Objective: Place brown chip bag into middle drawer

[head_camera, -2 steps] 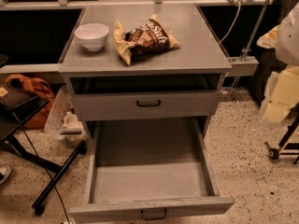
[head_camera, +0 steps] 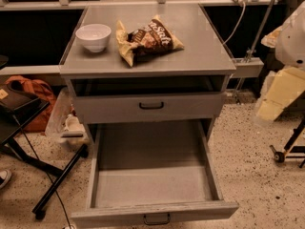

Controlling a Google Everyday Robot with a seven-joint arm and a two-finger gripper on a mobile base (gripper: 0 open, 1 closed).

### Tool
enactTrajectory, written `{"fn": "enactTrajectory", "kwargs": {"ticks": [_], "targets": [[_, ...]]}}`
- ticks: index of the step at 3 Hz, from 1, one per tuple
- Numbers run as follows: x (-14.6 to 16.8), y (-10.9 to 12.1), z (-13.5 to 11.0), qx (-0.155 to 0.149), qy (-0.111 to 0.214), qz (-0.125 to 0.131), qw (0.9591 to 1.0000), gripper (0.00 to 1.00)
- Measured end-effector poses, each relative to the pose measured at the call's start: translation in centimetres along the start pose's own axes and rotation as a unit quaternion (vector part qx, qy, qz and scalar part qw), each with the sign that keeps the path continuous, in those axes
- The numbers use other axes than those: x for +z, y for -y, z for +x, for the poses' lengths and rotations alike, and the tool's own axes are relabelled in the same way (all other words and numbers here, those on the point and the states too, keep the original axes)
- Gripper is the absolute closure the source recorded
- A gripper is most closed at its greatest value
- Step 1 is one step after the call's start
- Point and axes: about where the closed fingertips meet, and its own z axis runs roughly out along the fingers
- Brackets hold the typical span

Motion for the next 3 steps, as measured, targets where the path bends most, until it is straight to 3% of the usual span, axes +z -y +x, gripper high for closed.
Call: {"fn": "enactTrajectory", "kwargs": {"ticks": [1,2,3], "targets": [[2.4,2.7,-2.6,0.028,0.039,0.036,0.9982,0.0],[4.7,6.1,-6.7,0.045,0.083,0.069,0.9931,0.0],[7.4,9.7,-11.1,0.084,0.118,0.077,0.9864,0.0]]}}
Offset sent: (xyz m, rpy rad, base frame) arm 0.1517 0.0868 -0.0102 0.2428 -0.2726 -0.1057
